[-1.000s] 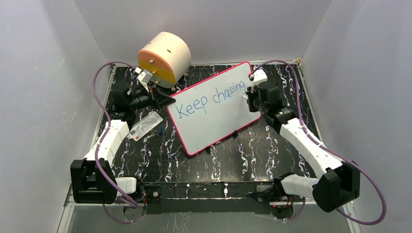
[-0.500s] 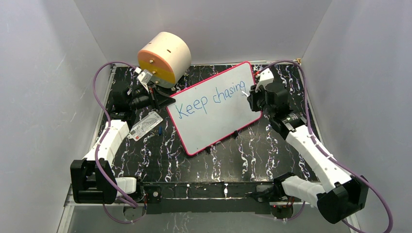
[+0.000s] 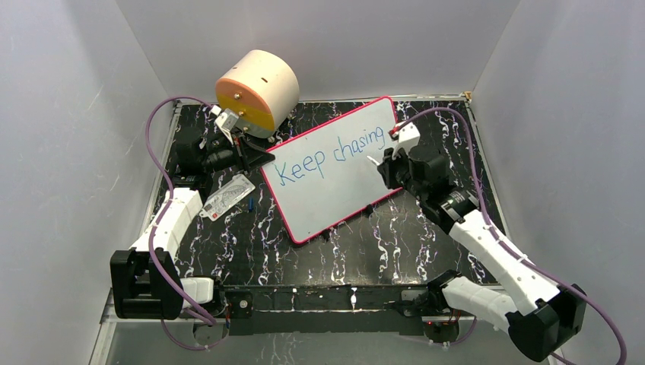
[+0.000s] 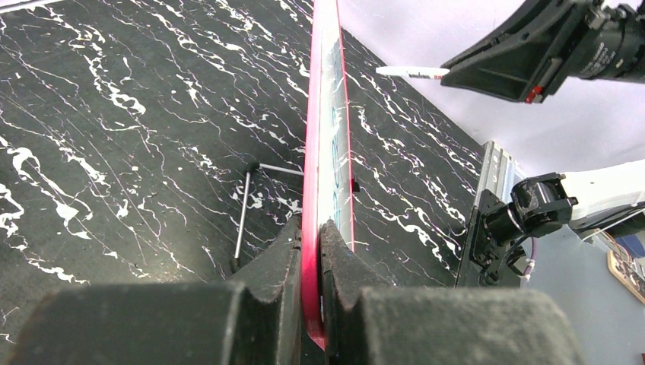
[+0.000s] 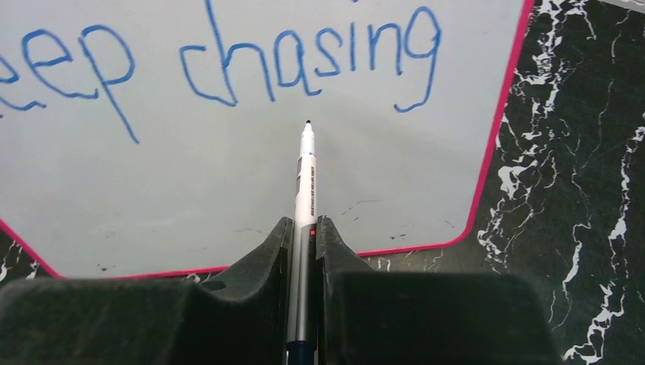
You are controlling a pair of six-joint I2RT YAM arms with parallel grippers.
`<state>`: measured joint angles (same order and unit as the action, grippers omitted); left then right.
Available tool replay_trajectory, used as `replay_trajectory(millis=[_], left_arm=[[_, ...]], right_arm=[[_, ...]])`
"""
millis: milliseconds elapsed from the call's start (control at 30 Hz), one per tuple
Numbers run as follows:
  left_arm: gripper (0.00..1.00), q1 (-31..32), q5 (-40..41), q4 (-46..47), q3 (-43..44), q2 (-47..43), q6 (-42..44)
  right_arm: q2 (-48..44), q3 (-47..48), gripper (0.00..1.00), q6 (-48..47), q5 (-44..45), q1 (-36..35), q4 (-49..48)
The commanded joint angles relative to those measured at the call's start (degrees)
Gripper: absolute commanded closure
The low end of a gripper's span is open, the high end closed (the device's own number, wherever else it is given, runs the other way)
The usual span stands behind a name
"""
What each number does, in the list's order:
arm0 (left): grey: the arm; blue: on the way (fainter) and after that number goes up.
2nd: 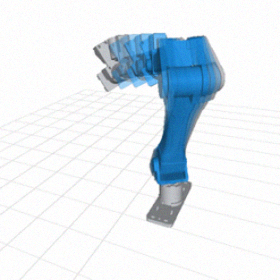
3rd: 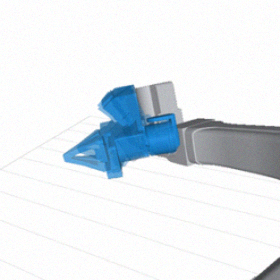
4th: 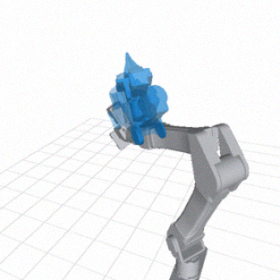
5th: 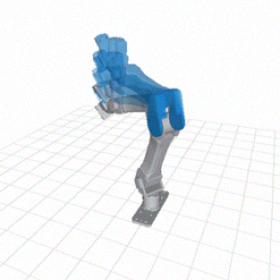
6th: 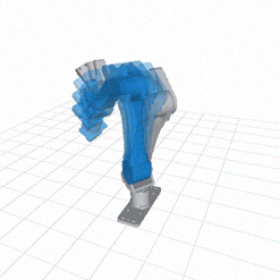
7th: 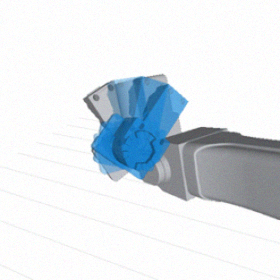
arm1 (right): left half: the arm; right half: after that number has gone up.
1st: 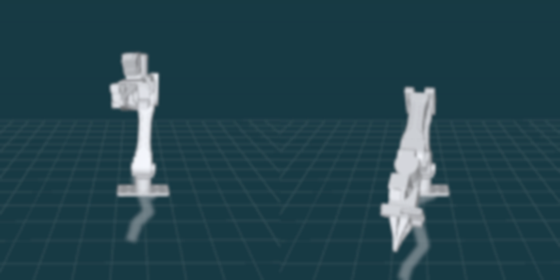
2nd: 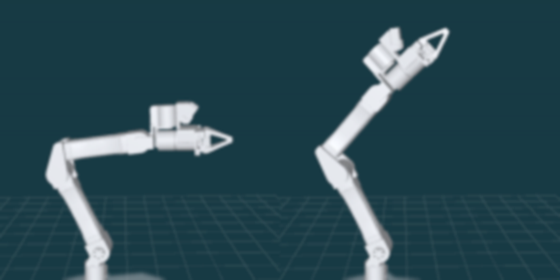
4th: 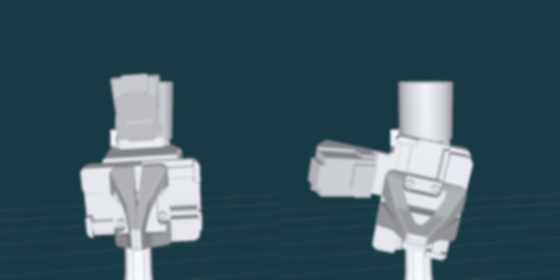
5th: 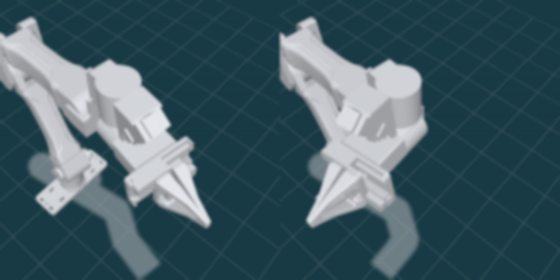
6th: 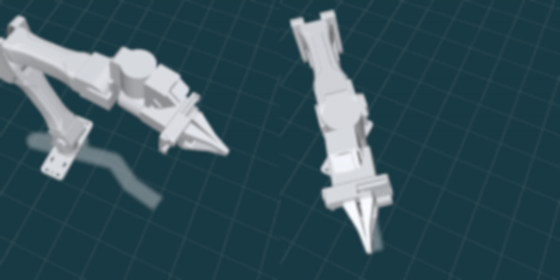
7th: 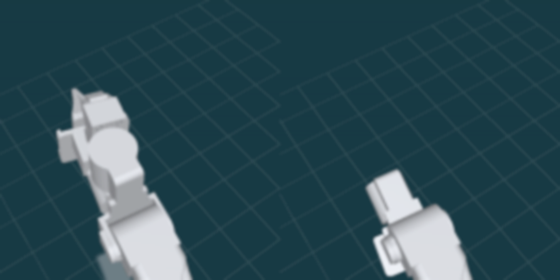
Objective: Write a sentence on the whiteboard
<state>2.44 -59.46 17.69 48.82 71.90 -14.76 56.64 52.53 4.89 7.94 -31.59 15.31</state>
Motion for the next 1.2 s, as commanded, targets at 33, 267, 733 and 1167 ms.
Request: replay_trajectory(millis=[33, 267, 733, 1167], left_arm=[[1.00, 1.78, 1.56, -0.98, -2.03, 0.42, 3.41], [1.00, 1.78, 2.10, -0.43, -2.39, 0.33, 3.07], [1.00, 1.87, 2.72, -0.23, -2.92, -0.35, 3.61], [1.00, 2.78, 3.16, -0.84, -3.07, -0.43, 4.23]], right_arm=[[-2.57, -2.32, 1.00, 2.21, 6.95, -6.92, -1.79], [-4.60, -5.59, 1.00, 4.37, 13.67, -16.11, -2.88], [0.38, -5.51, 1.00, 8.09, 32.46, -35.80, -3.97], [8.09, -2.57, 1.00, 12.95, 41.89, -48.61, -4.37]])
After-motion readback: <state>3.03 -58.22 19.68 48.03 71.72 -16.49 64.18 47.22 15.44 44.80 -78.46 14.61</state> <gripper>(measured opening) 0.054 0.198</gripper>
